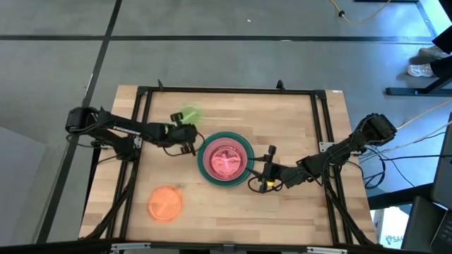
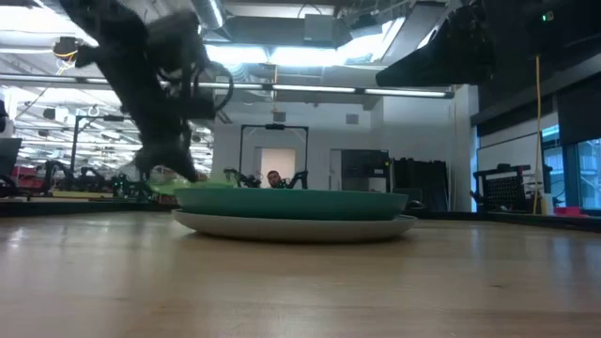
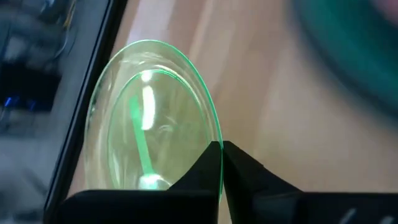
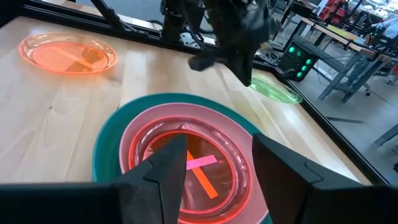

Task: Stack plastic plates
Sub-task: Stack the light green plate on top of the light pink plate

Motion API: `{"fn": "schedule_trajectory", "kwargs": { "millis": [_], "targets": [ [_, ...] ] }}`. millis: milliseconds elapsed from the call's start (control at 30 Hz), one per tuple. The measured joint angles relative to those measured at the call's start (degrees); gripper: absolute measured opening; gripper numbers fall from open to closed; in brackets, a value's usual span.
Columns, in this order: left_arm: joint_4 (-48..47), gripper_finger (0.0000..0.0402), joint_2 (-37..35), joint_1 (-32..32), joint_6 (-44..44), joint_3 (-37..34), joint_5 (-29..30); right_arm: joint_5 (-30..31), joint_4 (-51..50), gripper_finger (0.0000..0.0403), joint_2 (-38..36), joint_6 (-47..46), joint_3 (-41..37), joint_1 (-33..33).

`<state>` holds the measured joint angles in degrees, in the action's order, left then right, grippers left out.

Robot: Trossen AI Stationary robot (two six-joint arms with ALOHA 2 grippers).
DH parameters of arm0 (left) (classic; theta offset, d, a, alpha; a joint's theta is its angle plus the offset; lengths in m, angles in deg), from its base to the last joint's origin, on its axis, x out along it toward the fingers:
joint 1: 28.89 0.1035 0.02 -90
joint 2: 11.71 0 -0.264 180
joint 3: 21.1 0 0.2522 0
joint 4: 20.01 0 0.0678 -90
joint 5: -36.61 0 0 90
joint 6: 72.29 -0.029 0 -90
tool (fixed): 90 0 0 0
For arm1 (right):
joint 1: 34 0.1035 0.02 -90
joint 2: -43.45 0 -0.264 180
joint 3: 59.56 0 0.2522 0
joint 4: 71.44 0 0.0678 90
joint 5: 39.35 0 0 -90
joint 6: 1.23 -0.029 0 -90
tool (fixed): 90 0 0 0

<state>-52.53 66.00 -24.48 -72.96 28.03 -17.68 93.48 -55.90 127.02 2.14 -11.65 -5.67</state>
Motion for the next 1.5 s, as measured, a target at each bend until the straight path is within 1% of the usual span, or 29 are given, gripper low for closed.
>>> {"fn": "schedule_trajectory", "kwargs": {
  "millis": [100,200,467,567,700,900,1100,1233,1367,1500],
  "targets": [
    [0.27,0.0007,0.00,-4.07,-0.06,2.14,-1.60,0.00,-0.43,0.0177,-0.01,-0.01,-0.02,0.00],
    [2.85,0.0007,0.00,-7.29,-0.54,3.49,-4.89,0.00,-0.40,0.0177,-0.02,0.00,-0.02,0.00],
    [14.19,0.0008,-0.04,-13.19,-1.42,3.88,-20.09,0.00,-0.45,0.0177,-0.02,0.00,-0.02,0.00],
    [18.53,0.0008,-0.07,-15.13,-1.42,3.88,-23.84,0.00,-0.48,0.0177,-0.02,0.00,-0.02,0.00],
    [23.55,0.0008,0.34,-17.58,-1.53,3.88,-24.97,0.00,-0.70,0.0177,-0.02,0.00,-0.02,0.00],
    [27.35,0.0008,2.87,-19.88,-1.56,3.95,-24.95,0.00,-0.70,0.0177,-0.02,-0.02,-0.02,0.00],
    [33.32,0.0008,7.74,-19.93,-1.44,3.92,-24.70,0.02,-0.73,0.0177,-0.02,-0.02,-0.02,0.00],
    [35.33,0.0011,9.77,-19.75,-1.39,3.92,-24.43,0.01,-0.73,0.0177,-0.02,-0.02,-0.02,0.00],
    [35.17,0.0036,9.99,-18.96,0.07,3.92,-22.72,0.02,-0.75,0.0177,-0.02,-0.02,-0.02,0.00],
    [34.60,0.0079,9.97,-18.52,0.13,3.92,-23.20,0.01,-0.79,0.0177,-0.02,-0.04,-0.02,0.00]
  ]
}}
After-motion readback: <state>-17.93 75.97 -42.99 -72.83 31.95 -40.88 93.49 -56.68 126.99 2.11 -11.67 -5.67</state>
